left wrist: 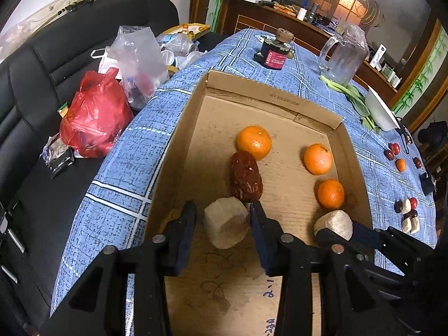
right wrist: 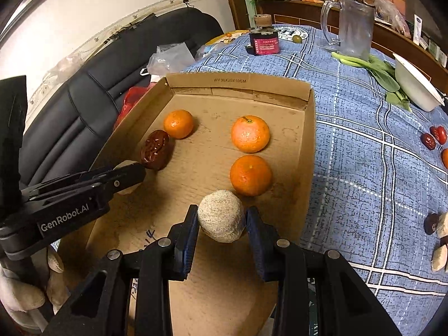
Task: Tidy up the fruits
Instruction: 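Carry both beige pieces into the box and open both tools, then withdraw both open tools from the box over the table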
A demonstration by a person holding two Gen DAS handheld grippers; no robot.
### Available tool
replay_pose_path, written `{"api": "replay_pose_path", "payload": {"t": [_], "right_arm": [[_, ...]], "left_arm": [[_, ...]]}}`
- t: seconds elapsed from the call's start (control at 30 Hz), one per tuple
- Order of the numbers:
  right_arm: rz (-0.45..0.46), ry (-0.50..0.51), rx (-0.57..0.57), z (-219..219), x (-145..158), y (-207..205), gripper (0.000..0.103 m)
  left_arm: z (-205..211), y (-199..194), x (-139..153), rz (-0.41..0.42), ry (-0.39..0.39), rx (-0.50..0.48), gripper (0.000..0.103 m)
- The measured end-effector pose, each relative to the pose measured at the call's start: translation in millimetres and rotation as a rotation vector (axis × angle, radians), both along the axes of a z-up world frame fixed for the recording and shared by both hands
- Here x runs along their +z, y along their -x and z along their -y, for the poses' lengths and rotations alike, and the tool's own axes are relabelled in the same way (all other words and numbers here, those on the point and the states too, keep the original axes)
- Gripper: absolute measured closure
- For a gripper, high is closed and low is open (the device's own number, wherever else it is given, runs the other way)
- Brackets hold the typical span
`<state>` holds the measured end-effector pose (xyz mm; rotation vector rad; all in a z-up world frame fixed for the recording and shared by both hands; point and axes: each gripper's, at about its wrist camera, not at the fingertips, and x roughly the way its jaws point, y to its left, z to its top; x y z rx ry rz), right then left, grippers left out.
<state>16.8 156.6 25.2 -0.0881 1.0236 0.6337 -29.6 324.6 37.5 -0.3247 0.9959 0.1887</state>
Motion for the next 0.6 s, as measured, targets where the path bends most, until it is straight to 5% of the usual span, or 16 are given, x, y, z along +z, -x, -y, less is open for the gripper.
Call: {"api": "replay_pose_path", "payload": {"t": [0.37,0.6], "right_arm": [[0.024,-0.043,-0.022,11,15,8,0.064],[0.027,-0.149,-0.088,60,38,33,0.063]], "left_arm": [[-10,35,39,0.112,0.078,0.043,0.047],[7,74,54,0.174,0.126,0.059,0.035]]}}
